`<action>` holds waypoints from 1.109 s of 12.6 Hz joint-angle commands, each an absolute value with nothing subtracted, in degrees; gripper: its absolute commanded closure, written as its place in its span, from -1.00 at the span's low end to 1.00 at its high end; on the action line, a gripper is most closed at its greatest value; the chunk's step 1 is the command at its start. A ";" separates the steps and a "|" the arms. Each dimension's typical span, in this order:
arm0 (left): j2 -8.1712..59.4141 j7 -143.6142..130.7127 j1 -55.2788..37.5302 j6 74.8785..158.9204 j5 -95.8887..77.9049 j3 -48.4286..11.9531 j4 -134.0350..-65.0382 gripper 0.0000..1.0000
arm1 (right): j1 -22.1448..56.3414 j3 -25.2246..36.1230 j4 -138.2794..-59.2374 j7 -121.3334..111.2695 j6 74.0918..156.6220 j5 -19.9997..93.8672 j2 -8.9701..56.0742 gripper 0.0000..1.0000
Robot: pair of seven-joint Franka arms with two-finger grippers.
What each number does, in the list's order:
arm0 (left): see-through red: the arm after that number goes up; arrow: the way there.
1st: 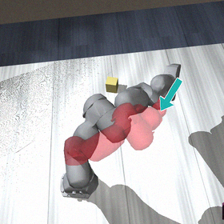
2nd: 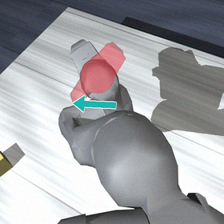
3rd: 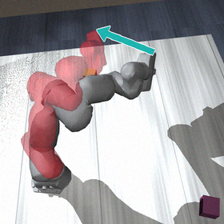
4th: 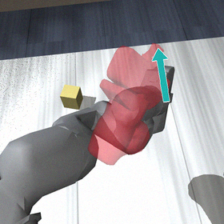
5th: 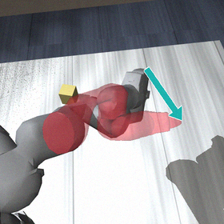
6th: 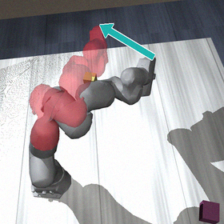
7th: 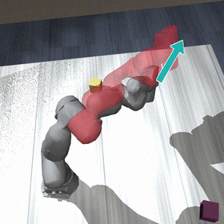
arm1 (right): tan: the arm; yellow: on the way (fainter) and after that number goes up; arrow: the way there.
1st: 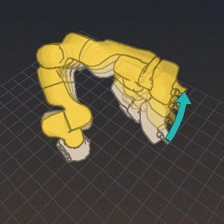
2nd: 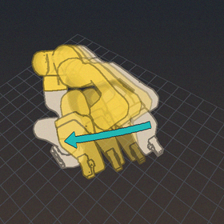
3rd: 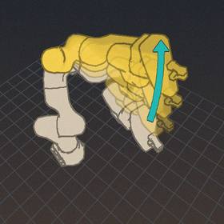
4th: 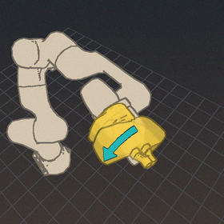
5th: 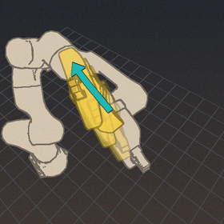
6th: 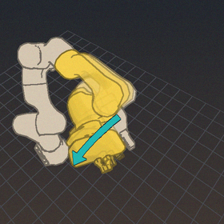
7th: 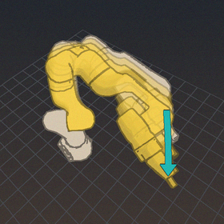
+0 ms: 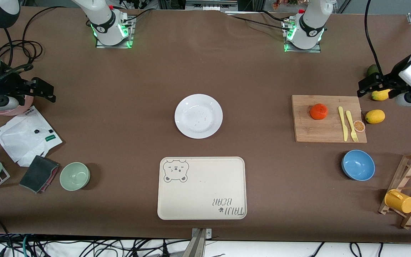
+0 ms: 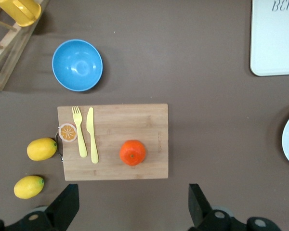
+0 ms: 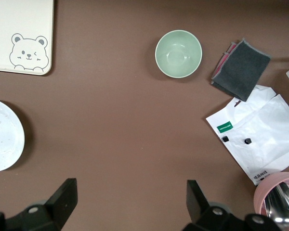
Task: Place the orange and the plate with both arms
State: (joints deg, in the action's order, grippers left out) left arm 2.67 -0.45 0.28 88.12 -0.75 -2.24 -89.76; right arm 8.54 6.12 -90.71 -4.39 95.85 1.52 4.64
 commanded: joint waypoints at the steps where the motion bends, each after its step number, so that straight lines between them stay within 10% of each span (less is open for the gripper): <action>1: 2.20 2.00 0.35 85.09 -0.35 -2.02 -89.03 -1.00 | 8.70 6.15 -90.88 -4.31 95.45 1.41 3.78 -1.00; 14: 2.64 2.37 0.79 85.25 -0.26 -1.85 -88.94 -1.00 | 8.61 6.24 -90.97 -4.48 95.45 1.41 3.78 -1.00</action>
State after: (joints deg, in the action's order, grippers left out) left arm 2.62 0.71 0.68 86.28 -0.75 -2.02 -89.63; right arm 8.54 6.12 -90.72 -4.38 95.85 1.51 4.64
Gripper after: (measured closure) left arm 0.000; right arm 0.000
